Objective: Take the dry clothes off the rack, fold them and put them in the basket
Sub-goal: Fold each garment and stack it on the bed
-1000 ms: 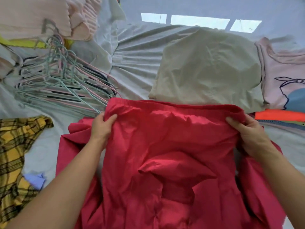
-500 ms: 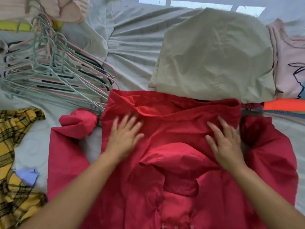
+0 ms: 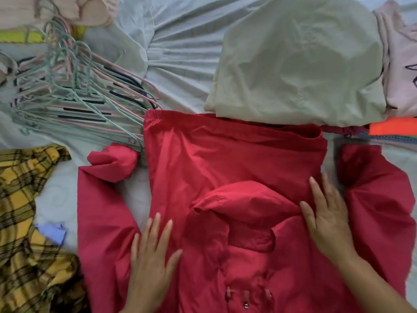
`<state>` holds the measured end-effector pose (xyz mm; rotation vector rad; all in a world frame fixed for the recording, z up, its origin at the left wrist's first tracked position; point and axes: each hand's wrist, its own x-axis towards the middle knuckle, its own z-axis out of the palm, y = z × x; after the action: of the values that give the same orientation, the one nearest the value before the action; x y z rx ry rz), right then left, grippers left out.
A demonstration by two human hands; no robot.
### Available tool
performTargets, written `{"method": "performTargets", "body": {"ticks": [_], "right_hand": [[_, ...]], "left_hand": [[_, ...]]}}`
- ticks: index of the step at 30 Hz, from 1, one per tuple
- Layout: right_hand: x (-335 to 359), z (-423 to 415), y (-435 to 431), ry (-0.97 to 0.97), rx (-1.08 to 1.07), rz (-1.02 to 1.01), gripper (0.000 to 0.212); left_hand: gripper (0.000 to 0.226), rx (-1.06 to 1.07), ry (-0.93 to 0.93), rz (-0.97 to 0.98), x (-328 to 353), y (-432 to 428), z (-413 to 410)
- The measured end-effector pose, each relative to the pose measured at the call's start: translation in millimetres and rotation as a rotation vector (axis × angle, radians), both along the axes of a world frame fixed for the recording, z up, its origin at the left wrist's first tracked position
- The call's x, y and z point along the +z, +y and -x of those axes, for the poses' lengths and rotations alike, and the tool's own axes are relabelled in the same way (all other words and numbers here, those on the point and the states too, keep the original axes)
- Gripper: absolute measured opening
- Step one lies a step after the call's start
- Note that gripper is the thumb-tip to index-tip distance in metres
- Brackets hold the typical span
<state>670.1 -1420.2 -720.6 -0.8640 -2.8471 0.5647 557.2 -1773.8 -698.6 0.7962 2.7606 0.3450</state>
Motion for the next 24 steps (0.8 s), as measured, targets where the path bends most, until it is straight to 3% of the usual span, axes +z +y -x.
{"method": "performTargets", "body": {"ticks": [3, 8, 12, 14, 17, 20, 24], "right_hand": [[-18.9, -27.4, 10.5, -0.111, -0.039, 0.095, 0.084], [-4.7, -16.9, 6.7, -0.117, -0.092, 0.068, 0.074], [7.6, -34.4, -28.9, -0.096, 0.128, -0.028, 0.058], [1.8, -50.0, -33.5, -0.18, 0.167, 0.035, 0.069], [9.8, -52.1, -31.1, -0.127, 0.109, 0.081, 0.068], [19.9, -61.6, -24.4, -0.065, 0.094, 0.082, 0.064], [29.5, -80.6, 11.0, -0.042, -0.038, 0.163, 0.079]], "left_hand": [[0.063, -0.016, -0.087, 0.141, -12.9, -43.4, -28.9], [0.066, 0.038, -0.051, 0.234, -8.9, -45.1, -23.3], [0.06, -0.064, -0.021, 0.169, 5.7, -17.9, -37.7], [0.06, -0.118, -0.064, 0.184, 4.4, -8.3, -48.7], [0.063, -0.023, -0.114, 0.169, 6.7, 6.4, -63.3], [0.06, -0.074, -0.125, 0.188, 9.9, 22.3, -76.6], [0.066, -0.056, -0.232, 0.278, 5.0, 25.4, -86.6]]}}
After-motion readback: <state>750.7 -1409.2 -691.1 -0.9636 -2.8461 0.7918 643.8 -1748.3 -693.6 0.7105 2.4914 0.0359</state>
